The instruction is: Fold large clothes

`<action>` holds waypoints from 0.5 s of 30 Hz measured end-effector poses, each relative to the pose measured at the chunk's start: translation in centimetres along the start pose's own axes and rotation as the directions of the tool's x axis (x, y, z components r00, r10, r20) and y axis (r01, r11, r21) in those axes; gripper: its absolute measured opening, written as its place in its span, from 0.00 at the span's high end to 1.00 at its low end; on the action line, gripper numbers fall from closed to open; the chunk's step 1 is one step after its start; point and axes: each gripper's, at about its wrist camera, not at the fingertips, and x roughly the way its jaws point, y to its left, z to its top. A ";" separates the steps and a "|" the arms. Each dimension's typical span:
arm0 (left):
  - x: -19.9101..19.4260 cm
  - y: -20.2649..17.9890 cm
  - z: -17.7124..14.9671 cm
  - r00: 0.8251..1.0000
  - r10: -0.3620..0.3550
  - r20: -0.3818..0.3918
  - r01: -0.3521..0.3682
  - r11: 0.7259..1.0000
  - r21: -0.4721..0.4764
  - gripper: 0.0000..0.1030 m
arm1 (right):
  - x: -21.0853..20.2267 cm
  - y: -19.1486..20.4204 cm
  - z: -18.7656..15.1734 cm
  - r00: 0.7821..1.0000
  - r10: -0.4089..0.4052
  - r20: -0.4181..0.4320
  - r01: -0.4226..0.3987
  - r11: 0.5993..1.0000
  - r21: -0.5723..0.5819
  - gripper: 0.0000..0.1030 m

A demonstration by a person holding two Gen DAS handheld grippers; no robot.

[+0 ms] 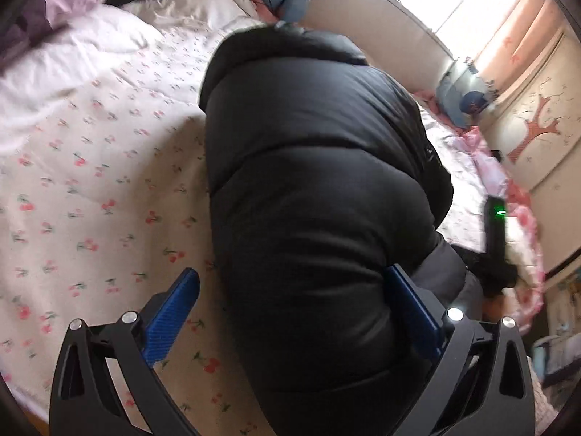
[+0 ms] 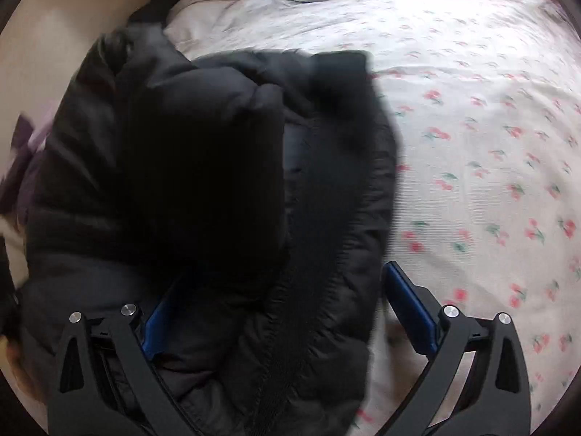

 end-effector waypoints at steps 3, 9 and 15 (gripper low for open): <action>-2.5 -1.9 -0.6 0.996 0.045 0.081 -0.053 0.995 0.090 0.06 | -5.2 0.6 -1.7 0.990 0.045 0.134 -0.040 0.999 -0.037 0.07; -1.5 -3.7 -2.9 0.995 0.094 0.043 -0.101 0.977 0.187 0.06 | 0.1 0.3 -5.6 0.997 0.026 -0.077 -0.029 0.999 -0.042 0.07; -2.9 -4.8 -4.3 0.979 0.174 0.106 -0.193 0.957 0.216 0.06 | -5.2 -1.3 -5.7 0.997 -0.006 0.079 0.006 1.000 0.003 0.07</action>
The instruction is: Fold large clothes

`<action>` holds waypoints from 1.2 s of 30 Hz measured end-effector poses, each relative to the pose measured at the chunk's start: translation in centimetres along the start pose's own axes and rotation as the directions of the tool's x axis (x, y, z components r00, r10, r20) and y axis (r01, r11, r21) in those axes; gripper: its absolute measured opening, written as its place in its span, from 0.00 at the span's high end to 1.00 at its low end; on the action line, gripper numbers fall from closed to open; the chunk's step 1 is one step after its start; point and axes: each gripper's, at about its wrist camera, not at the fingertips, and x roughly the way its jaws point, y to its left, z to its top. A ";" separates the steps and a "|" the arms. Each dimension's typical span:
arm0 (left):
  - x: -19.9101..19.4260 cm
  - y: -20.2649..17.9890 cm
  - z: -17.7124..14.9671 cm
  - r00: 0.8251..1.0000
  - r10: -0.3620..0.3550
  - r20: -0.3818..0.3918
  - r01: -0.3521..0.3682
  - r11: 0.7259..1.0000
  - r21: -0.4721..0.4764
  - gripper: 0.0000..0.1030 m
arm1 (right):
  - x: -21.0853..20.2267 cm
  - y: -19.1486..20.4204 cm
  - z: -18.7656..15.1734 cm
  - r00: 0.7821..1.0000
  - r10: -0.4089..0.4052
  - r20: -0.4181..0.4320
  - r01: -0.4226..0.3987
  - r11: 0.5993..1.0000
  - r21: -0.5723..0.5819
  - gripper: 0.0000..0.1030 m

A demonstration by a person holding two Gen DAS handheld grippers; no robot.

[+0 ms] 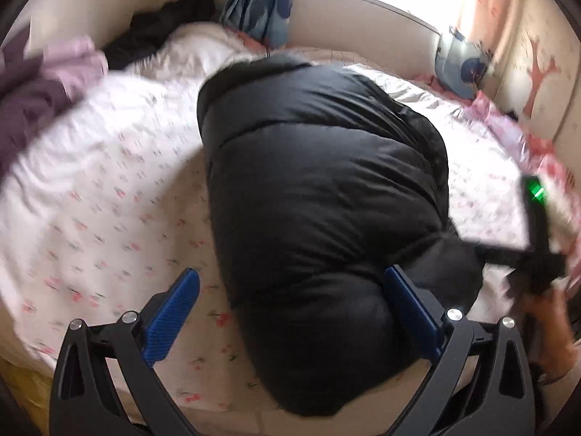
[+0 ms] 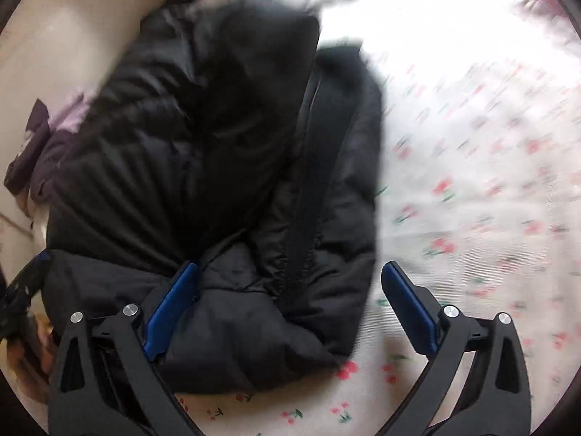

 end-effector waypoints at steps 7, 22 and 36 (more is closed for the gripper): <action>-1.0 -1.2 -0.4 0.997 0.070 0.031 -0.071 0.997 0.042 0.06 | 1.1 3.5 -1.7 0.995 -0.069 -0.069 0.056 0.982 -0.181 0.07; -1.0 -2.2 1.0 0.995 0.084 0.059 -0.088 0.994 0.066 0.06 | -0.8 4.5 15.2 0.981 -0.099 0.169 0.122 0.984 -0.134 0.07; -2.2 -2.6 0.8 0.992 0.111 0.067 -0.116 0.989 0.086 0.06 | -2.2 7.1 8.8 0.993 0.017 0.118 0.002 0.987 -0.159 0.07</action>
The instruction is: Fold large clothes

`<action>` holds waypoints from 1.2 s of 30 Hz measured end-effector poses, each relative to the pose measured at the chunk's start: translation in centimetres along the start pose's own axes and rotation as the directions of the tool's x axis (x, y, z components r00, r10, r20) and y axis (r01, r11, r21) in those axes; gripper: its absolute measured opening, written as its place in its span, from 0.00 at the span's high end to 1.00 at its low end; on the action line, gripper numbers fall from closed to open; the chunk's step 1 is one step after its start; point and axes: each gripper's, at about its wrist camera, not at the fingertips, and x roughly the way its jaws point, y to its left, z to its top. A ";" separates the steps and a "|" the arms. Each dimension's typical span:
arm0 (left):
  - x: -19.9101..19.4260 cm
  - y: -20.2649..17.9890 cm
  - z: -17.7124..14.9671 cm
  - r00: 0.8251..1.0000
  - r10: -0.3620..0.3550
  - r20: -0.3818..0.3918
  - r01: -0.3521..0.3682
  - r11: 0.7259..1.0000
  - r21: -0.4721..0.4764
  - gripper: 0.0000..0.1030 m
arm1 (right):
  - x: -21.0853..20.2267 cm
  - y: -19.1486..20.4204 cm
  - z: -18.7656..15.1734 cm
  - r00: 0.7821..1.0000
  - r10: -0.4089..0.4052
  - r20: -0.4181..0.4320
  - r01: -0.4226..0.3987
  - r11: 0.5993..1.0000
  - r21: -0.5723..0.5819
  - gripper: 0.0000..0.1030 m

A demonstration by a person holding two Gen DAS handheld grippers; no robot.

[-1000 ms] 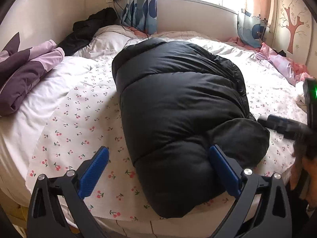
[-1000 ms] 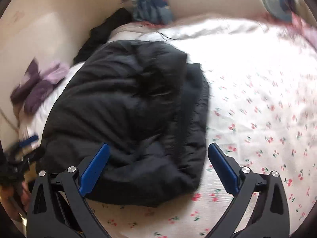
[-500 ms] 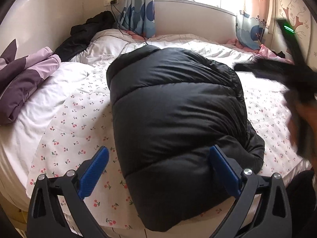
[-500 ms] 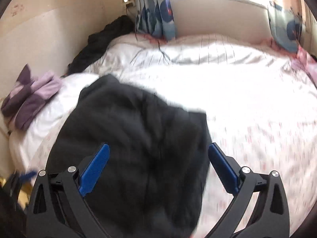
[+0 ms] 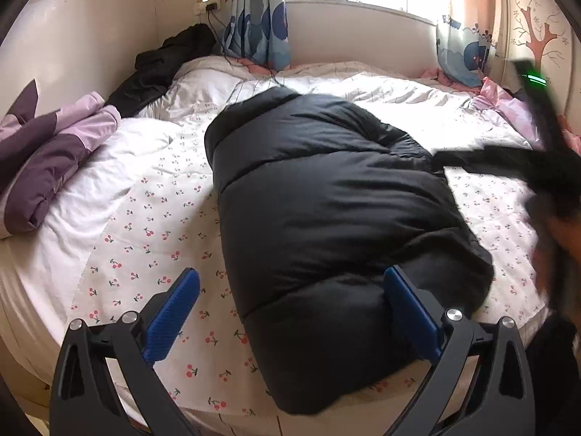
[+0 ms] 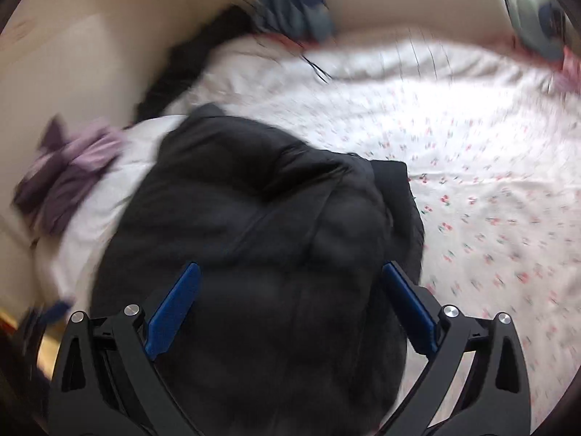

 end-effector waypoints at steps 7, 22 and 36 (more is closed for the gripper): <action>-3.7 -1.6 -0.8 0.999 0.015 0.040 -0.015 1.000 -0.004 0.06 | -6.2 3.1 -9.1 0.993 -0.110 -0.035 0.107 0.992 -0.065 0.07; -7.3 -2.5 -2.9 0.996 0.085 -0.032 -0.089 0.987 -0.130 0.06 | -9.9 8.3 -11.4 0.968 -0.249 -0.015 0.247 0.965 -0.092 0.07; -6.6 -2.2 -3.2 0.990 0.011 -0.141 -0.042 0.976 -0.215 0.06 | -11.7 7.1 -12.0 0.962 -0.272 -0.037 0.270 0.961 -0.065 0.07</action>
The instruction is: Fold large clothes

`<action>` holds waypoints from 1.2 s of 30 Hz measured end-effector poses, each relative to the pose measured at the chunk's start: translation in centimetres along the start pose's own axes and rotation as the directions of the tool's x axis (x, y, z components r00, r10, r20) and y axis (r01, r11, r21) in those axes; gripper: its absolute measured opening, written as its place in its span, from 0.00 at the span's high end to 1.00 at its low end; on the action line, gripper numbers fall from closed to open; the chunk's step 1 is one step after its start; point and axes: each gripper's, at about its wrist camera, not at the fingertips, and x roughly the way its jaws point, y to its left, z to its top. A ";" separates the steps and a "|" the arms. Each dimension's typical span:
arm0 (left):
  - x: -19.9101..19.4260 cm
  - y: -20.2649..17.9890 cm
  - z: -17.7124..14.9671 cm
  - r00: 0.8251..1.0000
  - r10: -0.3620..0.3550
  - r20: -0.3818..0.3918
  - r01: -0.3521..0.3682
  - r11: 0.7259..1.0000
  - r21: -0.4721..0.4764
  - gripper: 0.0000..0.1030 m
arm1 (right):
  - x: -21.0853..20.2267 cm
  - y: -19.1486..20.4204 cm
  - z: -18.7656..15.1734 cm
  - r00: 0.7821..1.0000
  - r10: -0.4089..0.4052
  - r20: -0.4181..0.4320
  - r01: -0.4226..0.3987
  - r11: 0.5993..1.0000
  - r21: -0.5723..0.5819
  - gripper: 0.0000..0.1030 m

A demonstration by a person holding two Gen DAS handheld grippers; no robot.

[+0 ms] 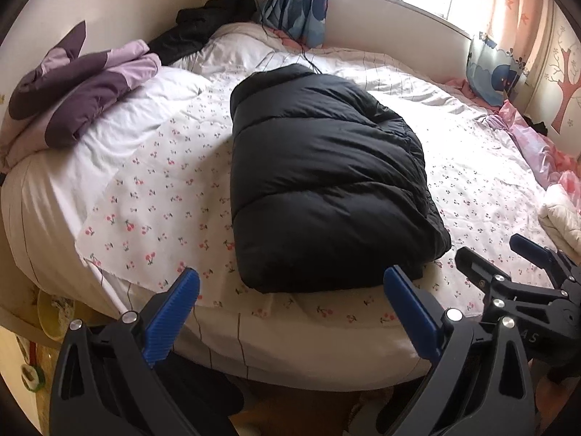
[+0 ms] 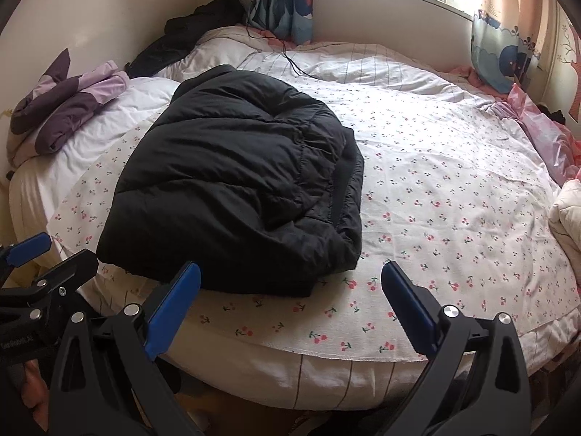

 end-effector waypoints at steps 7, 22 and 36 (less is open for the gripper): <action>0.8 -0.2 0.0 0.998 0.020 -0.057 -0.020 1.000 0.001 0.06 | 0.2 0.3 -0.2 1.000 -0.015 -0.004 0.015 1.000 -0.016 0.07; 1.5 -0.3 0.1 0.993 0.081 -0.083 -0.079 0.997 0.026 0.06 | 1.3 0.9 -0.6 0.999 -0.008 -0.034 0.007 1.000 -0.029 0.07; 2.3 -0.2 -0.1 0.990 0.096 -0.108 -0.094 0.995 0.030 0.06 | 2.0 0.9 -0.7 0.999 -0.010 -0.051 0.008 0.999 -0.038 0.07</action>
